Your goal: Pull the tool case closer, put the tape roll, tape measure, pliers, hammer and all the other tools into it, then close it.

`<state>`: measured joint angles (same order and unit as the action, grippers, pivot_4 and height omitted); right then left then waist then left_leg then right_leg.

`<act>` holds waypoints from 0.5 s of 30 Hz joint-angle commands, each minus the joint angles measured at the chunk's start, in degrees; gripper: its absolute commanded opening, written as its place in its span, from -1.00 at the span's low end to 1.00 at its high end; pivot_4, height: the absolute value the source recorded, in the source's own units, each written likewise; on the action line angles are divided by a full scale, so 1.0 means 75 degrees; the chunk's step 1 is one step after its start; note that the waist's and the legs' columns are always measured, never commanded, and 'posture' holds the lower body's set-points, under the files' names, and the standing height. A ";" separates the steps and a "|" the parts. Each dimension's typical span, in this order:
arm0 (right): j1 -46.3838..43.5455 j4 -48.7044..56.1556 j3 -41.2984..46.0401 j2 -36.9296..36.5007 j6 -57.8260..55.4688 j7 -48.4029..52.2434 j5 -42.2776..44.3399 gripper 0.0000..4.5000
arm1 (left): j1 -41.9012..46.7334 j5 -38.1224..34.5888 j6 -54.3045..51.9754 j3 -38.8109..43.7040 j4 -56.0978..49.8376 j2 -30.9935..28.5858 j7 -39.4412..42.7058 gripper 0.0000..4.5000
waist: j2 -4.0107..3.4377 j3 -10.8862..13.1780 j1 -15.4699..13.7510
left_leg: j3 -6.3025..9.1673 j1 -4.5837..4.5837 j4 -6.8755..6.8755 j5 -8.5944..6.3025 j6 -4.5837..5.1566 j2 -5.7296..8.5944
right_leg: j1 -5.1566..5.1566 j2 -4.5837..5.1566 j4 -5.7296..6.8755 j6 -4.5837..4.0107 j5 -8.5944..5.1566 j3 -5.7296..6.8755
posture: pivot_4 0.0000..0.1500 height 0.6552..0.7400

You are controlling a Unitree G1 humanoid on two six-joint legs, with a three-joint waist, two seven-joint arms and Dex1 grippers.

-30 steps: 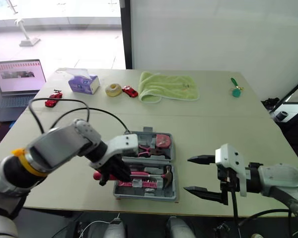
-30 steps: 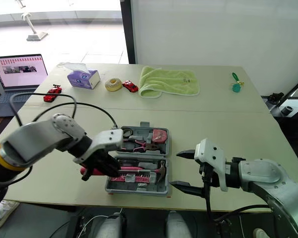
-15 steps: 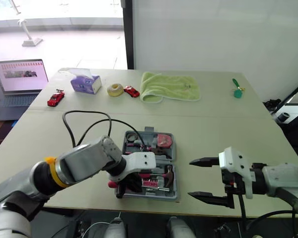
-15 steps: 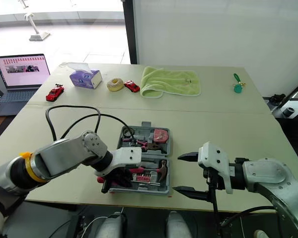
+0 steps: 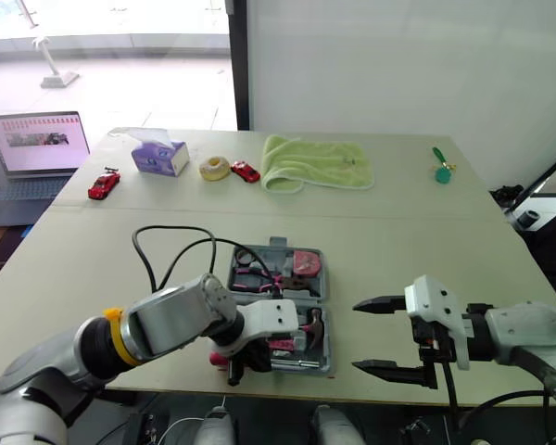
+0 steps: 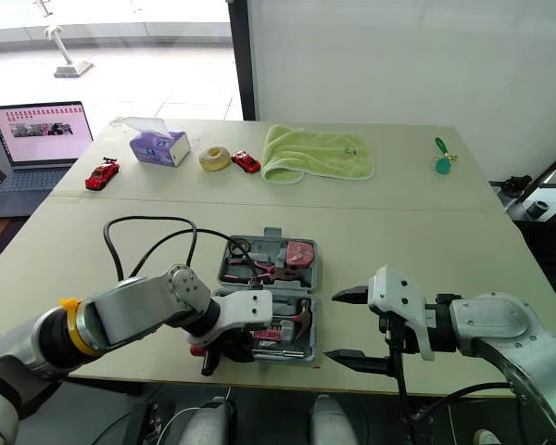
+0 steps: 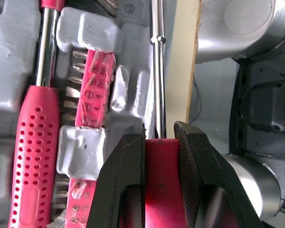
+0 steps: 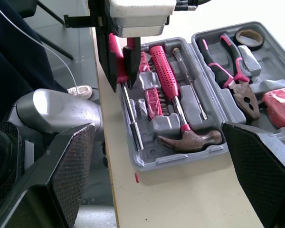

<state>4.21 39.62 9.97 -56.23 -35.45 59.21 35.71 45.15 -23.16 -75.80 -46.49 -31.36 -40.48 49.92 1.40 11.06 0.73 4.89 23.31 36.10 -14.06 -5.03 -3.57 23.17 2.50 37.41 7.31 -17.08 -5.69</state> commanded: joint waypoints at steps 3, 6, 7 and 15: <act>0.0084 0.0416 0.0194 -0.0090 -0.0160 -0.0123 0.0187 1.00 | -0.0039 0.0190 0.0248 -0.0186 0.0167 0.0329 -0.0258 -0.82 | 0.0000 0.0000 -0.0002 | 0.0000 0.0000 0.0003 0.0000 0.0000 0.0000 | -0.0003 0.0000 0.0000 0.0001 0.0000 0.0000 | 1.00 1.00; 0.0148 0.0507 0.0239 -0.0083 -0.0242 -0.0172 0.0249 1.00 | -0.0006 0.0271 0.0368 -0.0272 0.0281 0.0405 -0.0299 -0.82 | -0.0001 0.0000 0.0001 | 0.0000 -0.0001 0.0003 0.0000 0.0000 0.0000 | -0.0004 0.0000 0.0000 0.0001 0.0001 0.0000 | 1.00 1.00; 0.0185 0.0537 0.0256 -0.0078 -0.0258 -0.0186 0.0259 1.00 | 0.0020 0.0319 0.0437 -0.0327 0.0363 0.0401 -0.0283 -0.82 | -0.0001 0.0000 0.0000 | 0.0000 -0.0001 0.0003 0.0000 0.0001 0.0001 | -0.0004 0.0000 0.0001 0.0001 0.0001 0.0000 | 1.00 1.00; 0.0304 0.0597 0.0232 -0.0037 -0.0254 -0.0277 0.0258 1.00 | 0.0236 0.0544 0.0786 -0.0456 0.0500 -0.0042 0.0040 -0.82 | -0.0004 -0.0002 -0.0001 | 0.0000 -0.0003 0.0004 0.0000 0.0001 0.0000 | -0.0004 0.0000 0.0005 0.0003 0.0002 0.0000 | 1.00 1.00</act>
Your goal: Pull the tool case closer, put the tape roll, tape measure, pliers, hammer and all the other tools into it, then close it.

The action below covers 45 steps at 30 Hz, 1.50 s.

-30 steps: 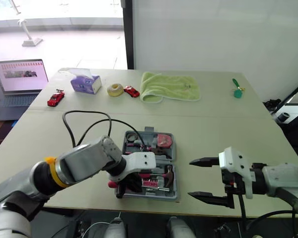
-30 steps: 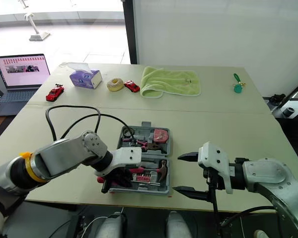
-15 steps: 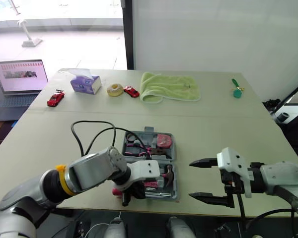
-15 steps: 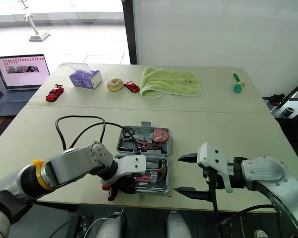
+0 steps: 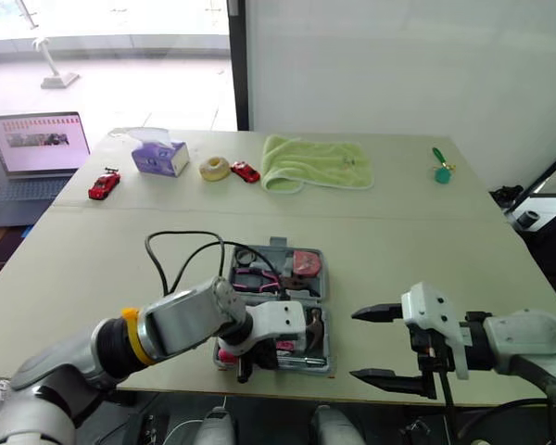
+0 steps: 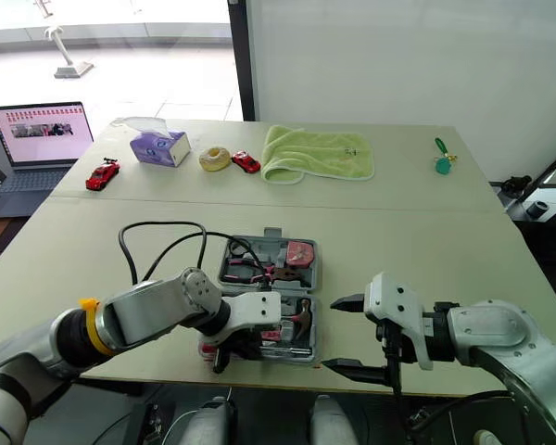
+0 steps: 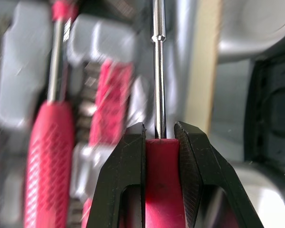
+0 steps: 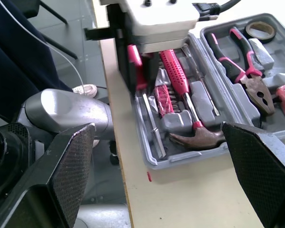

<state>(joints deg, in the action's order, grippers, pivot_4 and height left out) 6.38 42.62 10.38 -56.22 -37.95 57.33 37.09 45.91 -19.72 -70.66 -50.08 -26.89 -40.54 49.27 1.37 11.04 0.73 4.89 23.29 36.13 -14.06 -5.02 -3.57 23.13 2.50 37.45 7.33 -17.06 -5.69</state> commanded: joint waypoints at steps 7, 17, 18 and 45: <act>0.0174 0.0267 0.0163 -0.0038 0.0076 -0.0102 0.0047 1.00 | 0.0140 0.0279 0.0142 -0.0129 0.0135 0.0414 0.0038 -0.82 | 0.0000 0.0000 -0.0009 | 0.0000 0.0001 0.0005 0.0000 0.0000 0.0002 | -0.0005 0.0002 0.0000 0.0001 0.0000 0.0001 | 1.00 1.00; 0.0110 0.0267 0.0070 -0.0032 0.0043 -0.0285 0.0013 1.00 | 0.0021 0.0636 0.0506 -0.0316 0.0295 0.0380 0.0156 -0.82 | -0.0005 -0.0003 -0.0017 | -0.0001 -0.0001 0.0008 0.0000 0.0000 0.0004 | -0.0009 0.0005 0.0002 0.0005 0.0003 0.0000 | 1.00 1.00; 0.0102 0.0268 0.0062 -0.0032 0.0040 -0.0298 0.0016 1.00 | 0.0031 0.0699 0.0571 -0.0322 0.0299 0.0351 0.0166 -0.82 | -0.0005 -0.0003 -0.0016 | 0.0000 -0.0001 0.0009 0.0000 0.0000 0.0004 | -0.0009 0.0006 0.0002 0.0005 0.0003 0.0001 | 1.00 1.00; -0.0226 0.0177 -0.0380 0.0053 -0.0097 -0.0513 0.0060 1.00 | -0.1732 -0.0500 0.2296 0.3493 0.0052 -0.0666 0.1247 -0.32 | -0.0009 -0.0005 0.0029 | -0.0001 -0.0033 0.0011 -0.0001 0.0002 0.0001 | -0.0036 0.0005 0.0011 0.0013 0.0006 0.0002 | 1.00 1.00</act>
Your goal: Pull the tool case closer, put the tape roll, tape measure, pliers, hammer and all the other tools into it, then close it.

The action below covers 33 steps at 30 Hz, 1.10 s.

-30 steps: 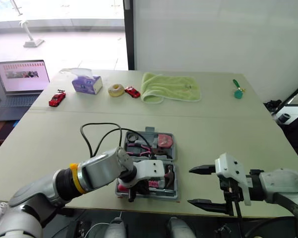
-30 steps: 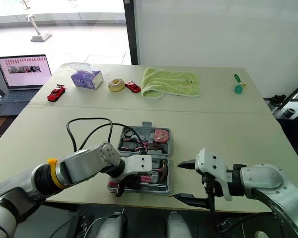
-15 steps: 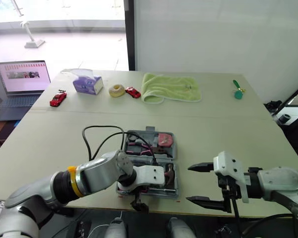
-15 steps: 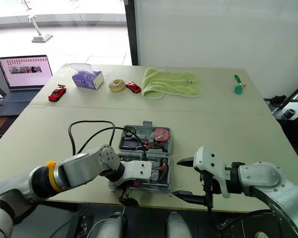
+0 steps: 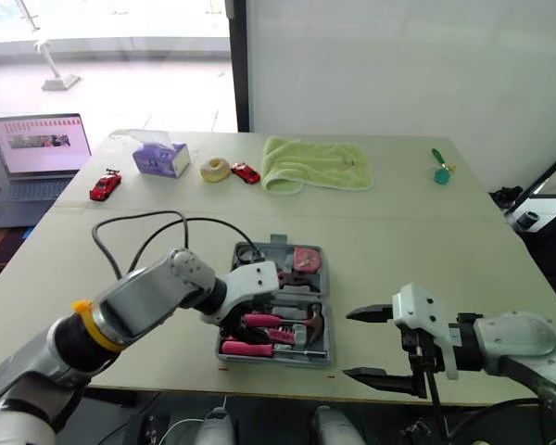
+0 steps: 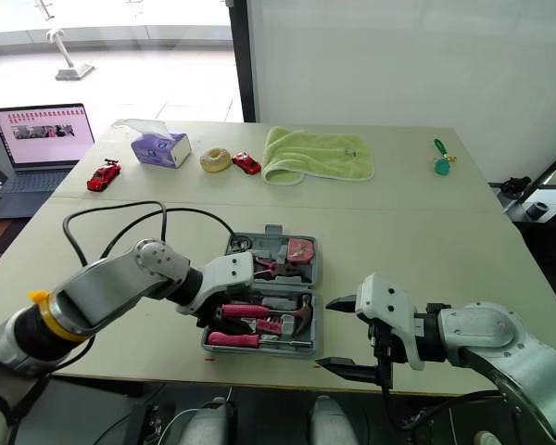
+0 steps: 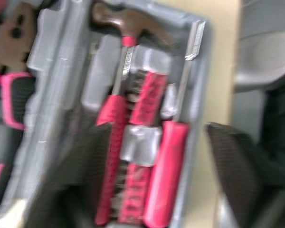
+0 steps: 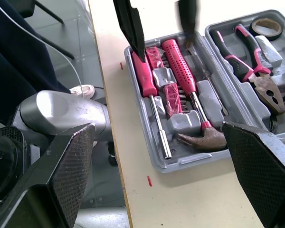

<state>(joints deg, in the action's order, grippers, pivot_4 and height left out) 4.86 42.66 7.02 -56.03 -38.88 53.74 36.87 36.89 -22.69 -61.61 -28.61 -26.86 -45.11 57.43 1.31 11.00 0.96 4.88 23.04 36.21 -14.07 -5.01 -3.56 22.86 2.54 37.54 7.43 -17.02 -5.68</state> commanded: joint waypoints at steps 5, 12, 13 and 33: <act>-0.0035 0.0172 0.0068 0.0036 0.0006 -0.0078 0.0096 1.00 | -0.2240 -0.0078 0.4095 0.1596 0.1072 0.0518 0.0510 -0.98 | -0.0001 -0.0001 -0.0037 | -0.0005 -0.0015 -0.0001 0.0000 0.0000 0.0001 | -0.0015 0.0005 0.0000 -0.0003 0.0000 -0.0001 | 1.00 1.00; -0.0038 0.0256 0.0104 0.0014 -0.0078 -0.0123 0.0165 1.00 | -0.3423 0.0160 0.5893 0.1685 0.1737 0.0817 0.0957 -0.98 | -0.0003 -0.0002 -0.0037 | -0.0008 -0.0018 -0.0002 0.0000 0.0000 0.0001 | -0.0017 0.0005 -0.0001 -0.0003 -0.0001 -0.0002 | 1.00 1.00; -0.0051 0.0263 0.0095 0.0011 -0.0098 -0.0131 0.0178 1.00 | -0.3564 0.0339 0.6290 0.1608 0.1939 0.0835 0.1050 -0.98 | -0.0003 -0.0002 -0.0038 | -0.0008 -0.0019 -0.0003 0.0000 0.0000 0.0000 | -0.0018 0.0005 -0.0001 -0.0003 -0.0001 -0.0002 | 1.00 1.00; 0.0000 0.0484 0.0152 -0.0068 -0.0483 -0.0251 0.0445 1.00 | -0.3813 0.2587 0.6854 0.0534 0.3595 0.0922 0.0924 -0.98 | -0.0083 -0.0086 -0.0025 | -0.0016 -0.0087 -0.0012 -0.0019 0.0033 0.0000 | -0.0085 0.0004 -0.0021 -0.0005 -0.0004 -0.0009 | 1.00 1.00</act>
<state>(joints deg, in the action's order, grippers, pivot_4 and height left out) 5.34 43.89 7.25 -56.13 -42.37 52.05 39.10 9.87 -7.22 -6.19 -22.26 -3.05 -36.25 64.10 0.68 10.36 0.77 4.75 22.38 36.12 -14.24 -4.72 -3.56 22.22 2.56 37.38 7.39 -17.05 -5.75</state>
